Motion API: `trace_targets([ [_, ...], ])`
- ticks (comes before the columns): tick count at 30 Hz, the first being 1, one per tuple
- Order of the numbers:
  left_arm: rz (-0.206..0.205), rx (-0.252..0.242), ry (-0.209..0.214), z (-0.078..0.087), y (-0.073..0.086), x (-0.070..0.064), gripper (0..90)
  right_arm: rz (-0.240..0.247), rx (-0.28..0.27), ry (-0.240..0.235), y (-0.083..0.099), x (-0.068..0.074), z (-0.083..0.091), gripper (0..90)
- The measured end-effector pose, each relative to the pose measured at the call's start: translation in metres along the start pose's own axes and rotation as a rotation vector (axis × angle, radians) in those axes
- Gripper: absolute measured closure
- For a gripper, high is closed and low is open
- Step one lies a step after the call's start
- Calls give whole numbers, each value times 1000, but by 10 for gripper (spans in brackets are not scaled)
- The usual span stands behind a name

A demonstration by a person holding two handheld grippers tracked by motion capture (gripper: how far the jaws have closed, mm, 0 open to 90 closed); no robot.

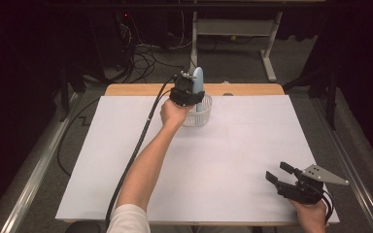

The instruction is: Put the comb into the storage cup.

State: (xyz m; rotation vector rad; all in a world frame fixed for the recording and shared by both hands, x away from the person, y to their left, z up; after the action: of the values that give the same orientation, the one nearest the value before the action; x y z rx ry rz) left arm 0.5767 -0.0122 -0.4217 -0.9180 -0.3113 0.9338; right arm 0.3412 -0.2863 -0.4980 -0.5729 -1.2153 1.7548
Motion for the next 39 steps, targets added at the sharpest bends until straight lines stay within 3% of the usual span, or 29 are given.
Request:
trace_targets([
  [8, -4, 13, -11, 2, 1, 2, 483, -1, 0, -1, 0, 0, 0, 283],
  [13, 25, -30, -5, 4, 5, 7, 477, -2, 0, 0, 0, 0, 0, 283],
  [25, 32, 1, -10, 11, 13, 18, 448, -3, 7, 3, 1, 1, -1, 284],
  [39, 23, 23, -56, 14, 16, 25, 400, -2, 6, 0, 1, 1, -1, 284],
])
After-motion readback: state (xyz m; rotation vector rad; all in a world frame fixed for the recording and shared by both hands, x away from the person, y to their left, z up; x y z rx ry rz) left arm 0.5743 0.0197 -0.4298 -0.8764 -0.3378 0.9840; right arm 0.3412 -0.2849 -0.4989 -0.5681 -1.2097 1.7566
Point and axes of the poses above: each handheld gripper's, and its own axes: z roughly backward along the jaws, y roughly out of its underside, x roughly to its left, the point moved 9 cm from there along -z, roughly forward along the jaws, and after that the axes turned 3 degrees about y, right-handed, at the moved point
